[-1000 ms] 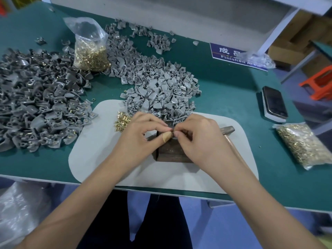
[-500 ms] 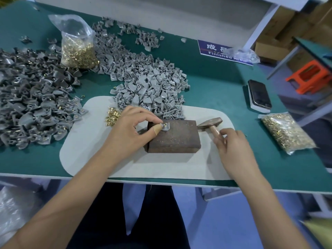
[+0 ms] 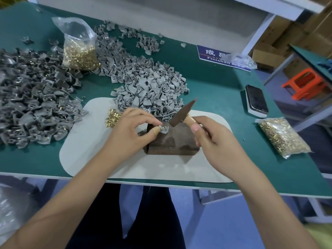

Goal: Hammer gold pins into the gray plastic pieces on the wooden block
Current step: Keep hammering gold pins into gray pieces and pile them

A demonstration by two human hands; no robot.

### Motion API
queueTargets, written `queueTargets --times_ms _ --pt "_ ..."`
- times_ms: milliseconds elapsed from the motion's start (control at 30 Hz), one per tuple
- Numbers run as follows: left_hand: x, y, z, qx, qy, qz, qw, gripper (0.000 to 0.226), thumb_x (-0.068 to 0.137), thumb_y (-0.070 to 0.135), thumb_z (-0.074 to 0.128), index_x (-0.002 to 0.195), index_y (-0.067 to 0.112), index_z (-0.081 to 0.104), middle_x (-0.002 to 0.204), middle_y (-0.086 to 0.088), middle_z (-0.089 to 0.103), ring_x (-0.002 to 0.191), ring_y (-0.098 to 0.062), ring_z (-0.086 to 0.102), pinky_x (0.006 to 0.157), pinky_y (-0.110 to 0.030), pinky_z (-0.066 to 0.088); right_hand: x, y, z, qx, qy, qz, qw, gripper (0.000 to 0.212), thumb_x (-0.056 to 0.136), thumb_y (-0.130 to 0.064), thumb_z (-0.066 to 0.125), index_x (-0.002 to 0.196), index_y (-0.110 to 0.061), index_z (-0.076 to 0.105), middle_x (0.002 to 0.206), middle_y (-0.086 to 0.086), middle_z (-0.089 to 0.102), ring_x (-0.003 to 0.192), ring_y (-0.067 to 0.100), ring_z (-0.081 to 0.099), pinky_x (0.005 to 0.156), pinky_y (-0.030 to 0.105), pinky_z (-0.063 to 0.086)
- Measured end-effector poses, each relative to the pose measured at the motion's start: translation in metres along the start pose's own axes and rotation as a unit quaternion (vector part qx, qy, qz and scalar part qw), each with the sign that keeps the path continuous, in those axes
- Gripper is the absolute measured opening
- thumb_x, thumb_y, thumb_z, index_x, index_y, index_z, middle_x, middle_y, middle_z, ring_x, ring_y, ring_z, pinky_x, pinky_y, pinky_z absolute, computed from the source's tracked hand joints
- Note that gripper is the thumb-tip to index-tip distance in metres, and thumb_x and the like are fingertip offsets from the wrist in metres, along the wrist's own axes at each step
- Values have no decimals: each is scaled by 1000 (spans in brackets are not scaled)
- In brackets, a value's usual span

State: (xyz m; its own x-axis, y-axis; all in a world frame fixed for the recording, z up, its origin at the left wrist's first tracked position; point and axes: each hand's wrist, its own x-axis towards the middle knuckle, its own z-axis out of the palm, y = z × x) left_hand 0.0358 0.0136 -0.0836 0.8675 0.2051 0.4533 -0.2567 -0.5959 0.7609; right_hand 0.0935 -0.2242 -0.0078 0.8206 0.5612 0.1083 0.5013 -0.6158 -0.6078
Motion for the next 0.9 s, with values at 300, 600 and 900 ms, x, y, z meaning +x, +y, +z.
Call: queueTargets --times_ms 300,600,900 --pt "1 -4 1 -2 4 -6 1000 12 85 47 72 94 41 76 98 25 66 107 -9 54 92 -23 36 6 -17 1 -52 86 -43 994 34 103 -56 39 125 -42 60 86 -20 66 81 9 60 69 31 50" --pt "-1 -3 0 -1 4 -6 1000 12 86 48 70 95 41 76 98 25 66 107 -7 53 92 -21 36 2 -16 -4 -60 131 -67 987 28 106 -45 45 126 -36 62 81 -25 62 75 3 59 66 18 44" --pt "0 -3 1 -1 10 -7 1000 13 85 46 72 94 38 77 95 25 67 106 -8 53 93 -26 39 2 -12 1 -31 119 -57 991 29 107 -47 43 127 -38 62 82 -19 63 75 9 59 67 23 47"
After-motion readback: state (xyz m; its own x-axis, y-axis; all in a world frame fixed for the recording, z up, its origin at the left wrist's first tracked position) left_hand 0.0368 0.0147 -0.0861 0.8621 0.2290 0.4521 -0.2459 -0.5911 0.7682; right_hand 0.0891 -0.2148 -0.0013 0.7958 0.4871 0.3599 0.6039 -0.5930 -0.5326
